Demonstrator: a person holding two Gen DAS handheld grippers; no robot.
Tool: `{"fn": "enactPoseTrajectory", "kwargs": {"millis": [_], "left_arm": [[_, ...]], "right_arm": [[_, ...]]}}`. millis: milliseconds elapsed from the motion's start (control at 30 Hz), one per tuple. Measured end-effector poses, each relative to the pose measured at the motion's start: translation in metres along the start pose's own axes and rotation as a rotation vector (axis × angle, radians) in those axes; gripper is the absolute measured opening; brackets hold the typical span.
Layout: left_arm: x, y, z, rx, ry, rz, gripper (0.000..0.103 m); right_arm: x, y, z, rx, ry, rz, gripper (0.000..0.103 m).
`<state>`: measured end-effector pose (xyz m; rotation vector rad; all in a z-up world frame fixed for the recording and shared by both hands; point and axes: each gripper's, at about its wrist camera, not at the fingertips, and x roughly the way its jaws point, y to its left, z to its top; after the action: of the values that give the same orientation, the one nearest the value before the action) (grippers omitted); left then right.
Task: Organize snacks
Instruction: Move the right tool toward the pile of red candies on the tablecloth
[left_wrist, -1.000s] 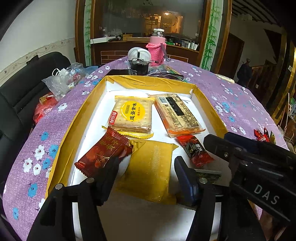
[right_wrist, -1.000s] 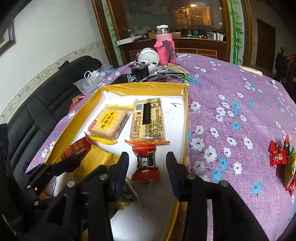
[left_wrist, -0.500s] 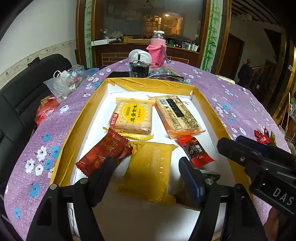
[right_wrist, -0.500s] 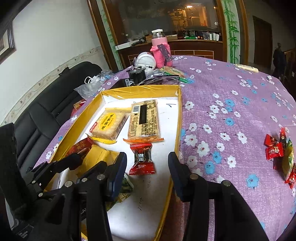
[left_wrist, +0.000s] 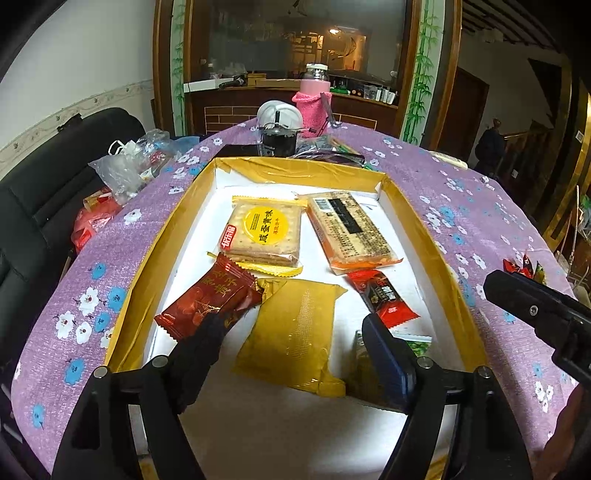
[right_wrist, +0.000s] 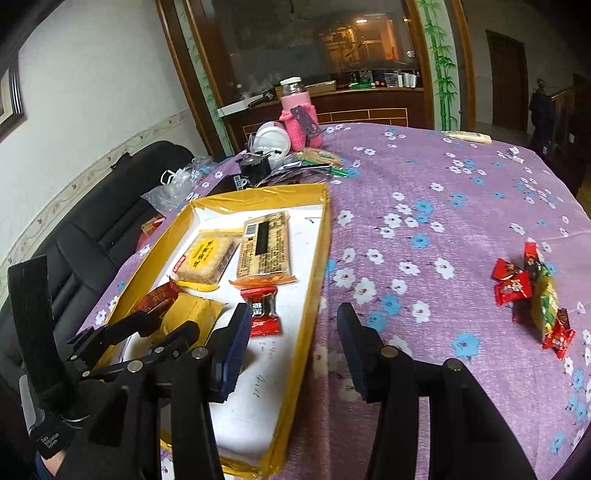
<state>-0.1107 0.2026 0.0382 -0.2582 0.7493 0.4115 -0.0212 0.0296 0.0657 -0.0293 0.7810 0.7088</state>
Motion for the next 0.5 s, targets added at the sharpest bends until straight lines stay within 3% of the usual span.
{"fn": "enactPoseTrajectory", "kwargs": {"millis": [500], "left_arm": [[-0.015,-0.037,0.003,0.079,-0.018,-0.012,0.082]], "right_arm": [[-0.028,-0.052,-0.002,0.110,-0.041,-0.021,0.047]]}}
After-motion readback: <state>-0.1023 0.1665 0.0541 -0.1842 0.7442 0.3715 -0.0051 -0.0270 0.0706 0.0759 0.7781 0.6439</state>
